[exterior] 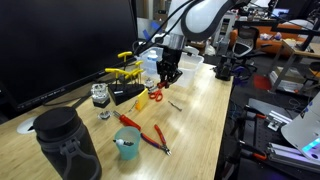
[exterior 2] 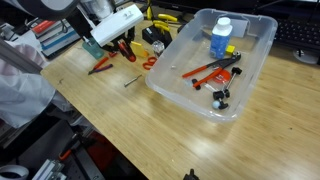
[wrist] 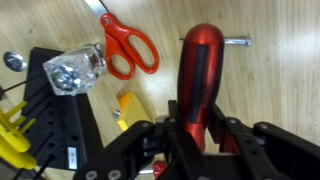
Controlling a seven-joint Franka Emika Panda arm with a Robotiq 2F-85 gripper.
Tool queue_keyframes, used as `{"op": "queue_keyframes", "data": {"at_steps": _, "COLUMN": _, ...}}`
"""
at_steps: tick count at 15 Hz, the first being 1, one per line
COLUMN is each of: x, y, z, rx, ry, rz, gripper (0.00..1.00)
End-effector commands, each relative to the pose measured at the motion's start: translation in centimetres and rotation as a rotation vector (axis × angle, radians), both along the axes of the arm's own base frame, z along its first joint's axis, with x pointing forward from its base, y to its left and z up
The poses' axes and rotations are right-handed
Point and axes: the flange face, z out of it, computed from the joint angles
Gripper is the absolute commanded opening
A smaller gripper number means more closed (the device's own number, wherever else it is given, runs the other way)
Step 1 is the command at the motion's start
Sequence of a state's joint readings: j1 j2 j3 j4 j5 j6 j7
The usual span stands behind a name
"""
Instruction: Put the screwdriver into the basket.
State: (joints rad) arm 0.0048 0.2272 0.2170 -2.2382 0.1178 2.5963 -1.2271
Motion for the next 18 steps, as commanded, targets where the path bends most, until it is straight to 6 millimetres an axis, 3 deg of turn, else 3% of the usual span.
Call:
{"op": "queue_keyframes", "data": {"at_steps": 1, "x": -0.5, "y": -2.7, "z": 3.5, "rx": -0.054, "ry": -0.132, "rz": -0.059, "gripper": 0.08}}
{"op": "queue_keyframes", "data": {"at_steps": 5, "x": 0.9, "y": -8.2, "z": 7.4, "rx": -0.129, "ry": -0.273, "rz": -0.208, "gripper": 0.08}}
{"op": "queue_keyframes", "data": {"at_steps": 8, "x": 1.5, "y": -12.6, "z": 8.7, "rx": -0.163, "ry": -0.328, "rz": -0.396, "gripper": 0.08}}
{"op": "queue_keyframes", "data": {"at_steps": 12, "x": 1.8, "y": -16.4, "z": 8.4, "rx": -0.158, "ry": -0.31, "rz": -0.669, "gripper": 0.08}}
{"op": "queue_keyframes", "data": {"at_steps": 18, "x": 2.3, "y": -18.8, "z": 6.4, "rx": -0.151, "ry": -0.296, "rz": -0.94, "gripper": 0.08}}
